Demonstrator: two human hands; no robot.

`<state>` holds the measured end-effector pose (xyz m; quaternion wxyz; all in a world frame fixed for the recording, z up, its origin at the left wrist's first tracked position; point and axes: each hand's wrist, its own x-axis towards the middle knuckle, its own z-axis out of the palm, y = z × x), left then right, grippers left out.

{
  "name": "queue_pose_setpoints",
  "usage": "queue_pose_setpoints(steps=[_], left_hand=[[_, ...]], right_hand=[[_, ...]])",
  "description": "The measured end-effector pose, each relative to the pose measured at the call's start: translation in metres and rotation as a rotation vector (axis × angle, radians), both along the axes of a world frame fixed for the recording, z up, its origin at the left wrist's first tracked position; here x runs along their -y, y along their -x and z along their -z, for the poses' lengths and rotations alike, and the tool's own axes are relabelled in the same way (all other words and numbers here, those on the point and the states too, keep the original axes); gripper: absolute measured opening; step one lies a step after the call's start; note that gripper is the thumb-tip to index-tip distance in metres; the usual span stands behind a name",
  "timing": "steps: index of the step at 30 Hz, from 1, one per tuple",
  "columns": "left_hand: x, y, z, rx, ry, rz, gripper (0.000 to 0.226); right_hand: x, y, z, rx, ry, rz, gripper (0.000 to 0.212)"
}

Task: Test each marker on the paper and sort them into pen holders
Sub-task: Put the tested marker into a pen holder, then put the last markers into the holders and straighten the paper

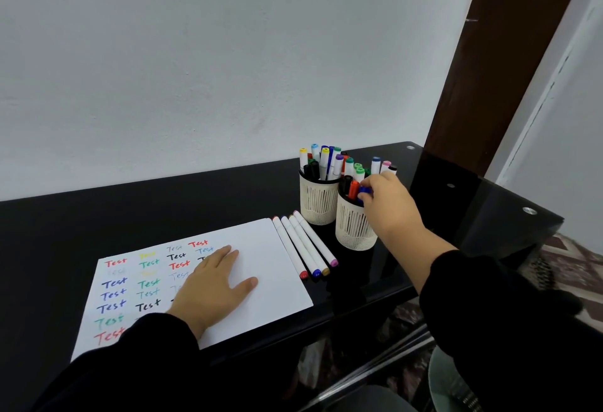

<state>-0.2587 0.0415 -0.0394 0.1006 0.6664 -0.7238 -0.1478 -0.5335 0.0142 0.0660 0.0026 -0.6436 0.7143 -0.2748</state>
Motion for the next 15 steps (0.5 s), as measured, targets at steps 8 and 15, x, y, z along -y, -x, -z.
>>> queue_pose_setpoints(steps=[8, 15], left_hand=[[-0.002, 0.003, -0.006, 0.015, -0.010, 0.002, 0.072], [-0.001, 0.005, -0.006, 0.009, -0.013, -0.010, 0.072]], right_hand=[[-0.018, -0.018, -0.001, -0.063, 0.200, -0.159, 0.022], [-0.018, -0.059, 0.027, -0.108, -0.094, -0.237, 0.036]])
